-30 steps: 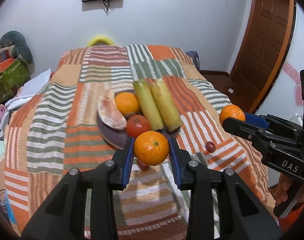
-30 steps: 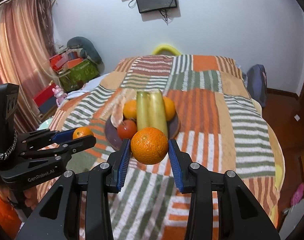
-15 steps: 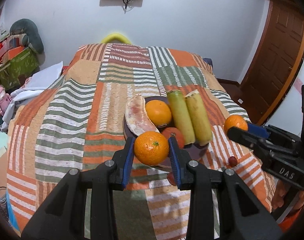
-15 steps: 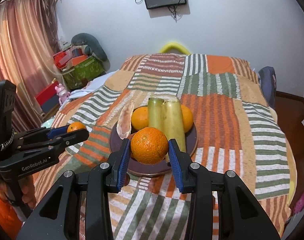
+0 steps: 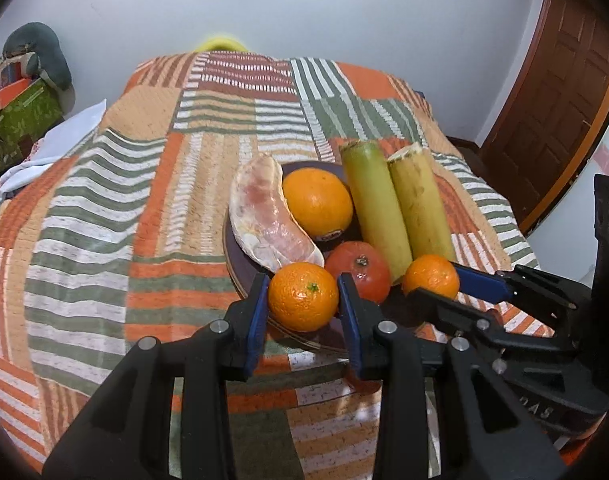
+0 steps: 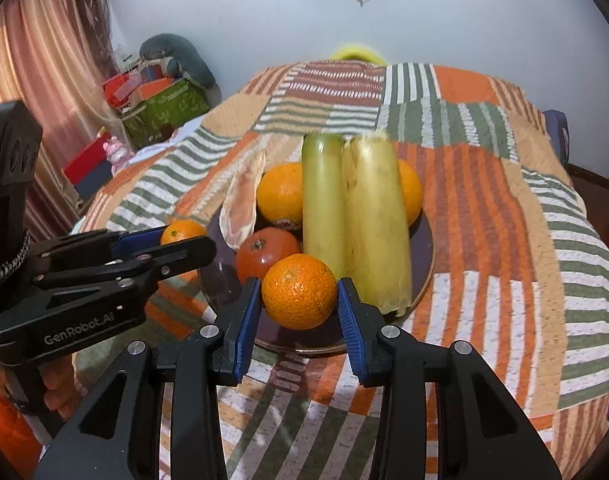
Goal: Organize fruits
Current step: 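Carry both mandarins to the plate beside the tomato and open both tools, then grasp a dark red date with the left tool while the right tool grasps another date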
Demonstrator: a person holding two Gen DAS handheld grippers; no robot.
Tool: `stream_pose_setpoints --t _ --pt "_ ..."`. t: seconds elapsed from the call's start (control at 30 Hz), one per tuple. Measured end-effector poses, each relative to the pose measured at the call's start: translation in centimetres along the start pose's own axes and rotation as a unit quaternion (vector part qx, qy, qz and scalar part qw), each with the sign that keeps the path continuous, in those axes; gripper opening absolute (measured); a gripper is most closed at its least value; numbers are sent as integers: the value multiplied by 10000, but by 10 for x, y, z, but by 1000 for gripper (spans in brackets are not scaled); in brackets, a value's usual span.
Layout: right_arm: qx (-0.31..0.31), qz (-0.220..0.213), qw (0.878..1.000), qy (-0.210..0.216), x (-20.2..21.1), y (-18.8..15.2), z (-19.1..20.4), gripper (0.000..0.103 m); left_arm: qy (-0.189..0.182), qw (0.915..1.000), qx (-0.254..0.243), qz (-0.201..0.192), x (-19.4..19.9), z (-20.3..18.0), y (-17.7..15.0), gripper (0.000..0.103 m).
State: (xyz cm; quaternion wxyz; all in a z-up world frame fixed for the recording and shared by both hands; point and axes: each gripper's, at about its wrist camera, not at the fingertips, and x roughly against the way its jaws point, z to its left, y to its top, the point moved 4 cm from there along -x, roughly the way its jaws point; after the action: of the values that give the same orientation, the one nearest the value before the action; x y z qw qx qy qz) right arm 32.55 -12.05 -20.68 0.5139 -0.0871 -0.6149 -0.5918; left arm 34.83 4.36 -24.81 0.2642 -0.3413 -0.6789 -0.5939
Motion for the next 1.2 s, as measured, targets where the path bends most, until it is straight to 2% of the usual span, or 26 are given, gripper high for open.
stream_pose_setpoints --t 0.43,0.63,0.8,0.93,1.2 --pt "1 188 9998 -5 -11 -9 0 36 83 9999 64 4 -14 0 -2 34" --pt "-14 277 9996 -26 -14 -10 0 38 167 9998 54 52 -14 1 -1 40" --pt "-117 179 9998 44 -3 -7 -1 43 87 9999 49 140 -8 -2 -3 41" --pt "-68 73 9999 -43 12 -5 0 43 132 9999 -31 7 8 -9 -2 46" --pt "13 -295 9989 -364 57 2 -6 43 183 9995 -69 -229 49 -19 0 46"
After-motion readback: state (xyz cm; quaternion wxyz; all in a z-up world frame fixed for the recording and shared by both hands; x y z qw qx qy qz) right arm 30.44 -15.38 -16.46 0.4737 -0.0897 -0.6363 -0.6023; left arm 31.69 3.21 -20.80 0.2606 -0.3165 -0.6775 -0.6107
